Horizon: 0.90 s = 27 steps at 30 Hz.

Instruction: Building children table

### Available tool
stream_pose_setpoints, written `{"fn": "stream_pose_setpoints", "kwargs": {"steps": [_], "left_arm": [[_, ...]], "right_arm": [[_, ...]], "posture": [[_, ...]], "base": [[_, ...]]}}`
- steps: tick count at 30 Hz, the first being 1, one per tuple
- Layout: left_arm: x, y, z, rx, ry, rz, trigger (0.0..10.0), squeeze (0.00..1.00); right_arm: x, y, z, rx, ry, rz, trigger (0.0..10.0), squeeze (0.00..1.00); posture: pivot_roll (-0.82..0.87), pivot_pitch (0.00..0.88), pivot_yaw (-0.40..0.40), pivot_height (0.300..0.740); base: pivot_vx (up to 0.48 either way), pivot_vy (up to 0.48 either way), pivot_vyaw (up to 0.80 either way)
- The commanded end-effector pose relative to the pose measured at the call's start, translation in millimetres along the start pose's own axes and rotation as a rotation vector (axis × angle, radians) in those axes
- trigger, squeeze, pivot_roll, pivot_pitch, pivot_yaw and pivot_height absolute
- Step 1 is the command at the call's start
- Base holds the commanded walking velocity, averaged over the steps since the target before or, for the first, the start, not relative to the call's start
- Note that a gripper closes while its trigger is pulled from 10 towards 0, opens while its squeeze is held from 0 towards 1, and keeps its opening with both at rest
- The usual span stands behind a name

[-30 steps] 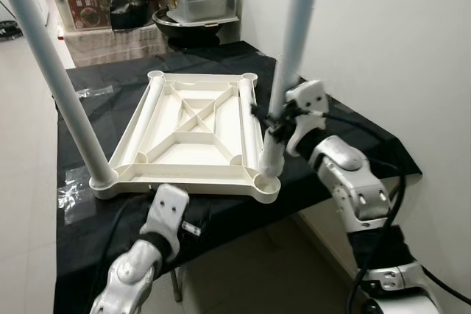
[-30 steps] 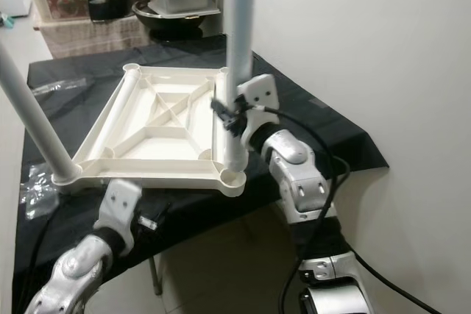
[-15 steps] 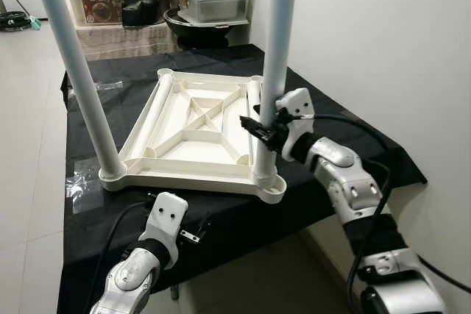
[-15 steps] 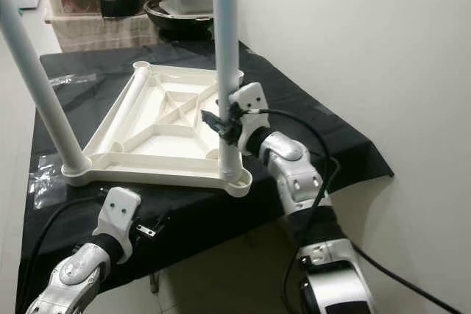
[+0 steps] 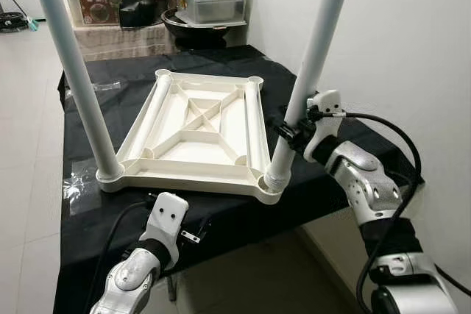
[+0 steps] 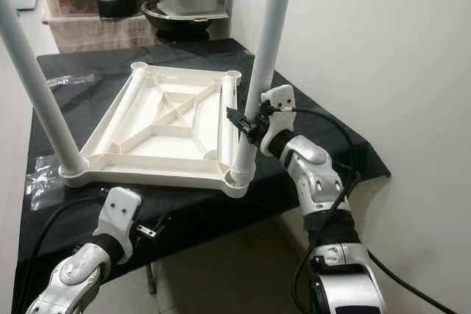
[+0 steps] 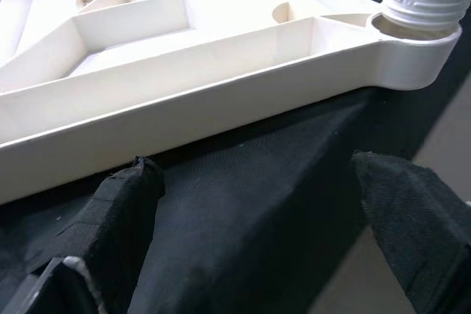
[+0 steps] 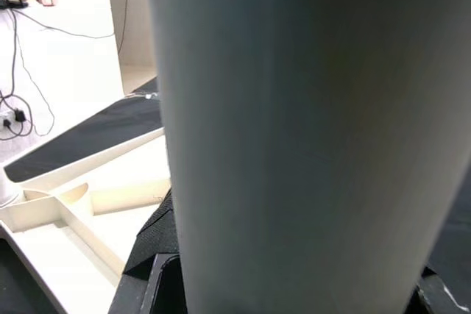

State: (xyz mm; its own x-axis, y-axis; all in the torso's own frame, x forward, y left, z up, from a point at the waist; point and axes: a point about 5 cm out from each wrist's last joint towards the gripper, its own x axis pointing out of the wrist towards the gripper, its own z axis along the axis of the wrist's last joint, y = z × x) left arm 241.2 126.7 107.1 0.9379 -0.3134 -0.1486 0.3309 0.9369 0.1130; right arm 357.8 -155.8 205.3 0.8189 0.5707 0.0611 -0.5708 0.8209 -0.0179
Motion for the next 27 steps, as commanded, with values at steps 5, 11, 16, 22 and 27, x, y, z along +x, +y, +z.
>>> {"fn": "stream_pose_setpoints", "kwargs": {"steps": [5,11,16,22,27], "left_arm": [[1.8,-1.4,2,0.004,-0.004,-0.007,10.0,0.0],[1.6,-1.5,3,0.0,-0.008,0.002,10.0,0.0],[1.7,-1.4,3,-0.002,-0.009,0.006,10.0,0.0],[0.6,-0.7,1,-0.013,-0.001,0.011,10.0,0.0],[1.5,-2.4,1,-0.014,-0.003,0.009,10.0,0.0]], "right_arm": [[1.2,17.7,-25,0.016,0.096,0.077,10.0,0.0],[6.7,28.6,-24,0.0,0.107,0.122,10.0,0.0],[6.0,29.3,-32,0.005,0.138,0.117,10.0,0.0],[2.9,23.5,-39,0.081,0.17,0.074,10.0,0.0],[0.6,13.2,-49,0.179,0.209,-0.053,10.0,0.0]], "posture": [[0.02,0.0,-0.08,0.74],[0.02,0.0,-0.091,0.74],[0.03,0.0,-0.099,0.74],[0.03,0.0,-0.097,0.74],[0.03,0.0,-0.104,0.74]], "base": [[0.0,0.0,0.0],[0.0,0.0,0.0],[0.0,0.0,0.0],[0.0,0.0,0.0],[0.0,0.0,0.0]]}}
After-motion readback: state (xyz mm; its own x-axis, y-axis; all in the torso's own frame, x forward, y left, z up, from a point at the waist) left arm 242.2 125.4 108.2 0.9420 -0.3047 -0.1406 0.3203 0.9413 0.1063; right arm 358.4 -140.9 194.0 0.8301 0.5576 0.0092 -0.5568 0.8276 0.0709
